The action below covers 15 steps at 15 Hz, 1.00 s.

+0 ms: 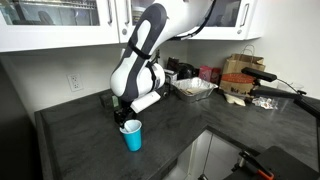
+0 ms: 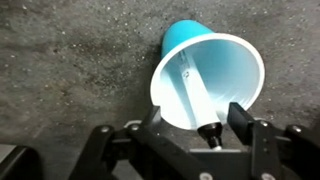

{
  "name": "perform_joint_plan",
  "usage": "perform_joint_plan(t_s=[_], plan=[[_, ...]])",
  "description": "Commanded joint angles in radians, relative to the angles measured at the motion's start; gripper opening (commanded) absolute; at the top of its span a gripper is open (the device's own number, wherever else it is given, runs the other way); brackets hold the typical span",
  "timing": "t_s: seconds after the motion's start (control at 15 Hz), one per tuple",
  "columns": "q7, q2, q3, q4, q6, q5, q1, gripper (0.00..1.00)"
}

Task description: Remove the pen from the blue cup

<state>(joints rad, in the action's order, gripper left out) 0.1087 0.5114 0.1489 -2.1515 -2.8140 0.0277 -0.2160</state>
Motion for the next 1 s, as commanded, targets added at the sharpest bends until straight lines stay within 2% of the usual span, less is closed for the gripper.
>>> perform_joint_plan(t_s=[0.0, 0.07, 0.33, 0.4, 0.47, 0.53, 0.6, 0.67, 0.73, 0.8, 0.87, 0.93], plan=[[-0.036, -0.065, 0.001, -0.035, 0.03, 0.018, -0.008, 0.81], [-0.035, -0.081, 0.003, -0.046, 0.032, 0.017, -0.007, 0.86], [-0.023, -0.147, 0.017, -0.094, 0.047, 0.007, 0.005, 0.85], [-0.014, -0.162, 0.026, -0.109, 0.047, 0.0, 0.012, 0.77], [0.002, -0.171, 0.035, -0.123, 0.04, -0.002, 0.018, 0.6], [0.014, -0.181, 0.042, -0.139, 0.029, 0.0, 0.022, 0.59], [0.039, -0.184, 0.053, -0.152, 0.027, 0.0, 0.031, 0.53], [0.094, -0.186, 0.086, -0.163, 0.026, -0.02, 0.056, 0.44], [0.162, -0.185, 0.122, -0.171, 0.027, -0.039, 0.084, 0.41], [0.226, -0.182, 0.152, -0.175, 0.032, -0.048, 0.109, 0.28], [0.255, -0.18, 0.158, -0.18, 0.023, -0.032, 0.114, 0.25], [0.285, -0.177, 0.167, -0.181, 0.023, -0.024, 0.126, 0.37]])
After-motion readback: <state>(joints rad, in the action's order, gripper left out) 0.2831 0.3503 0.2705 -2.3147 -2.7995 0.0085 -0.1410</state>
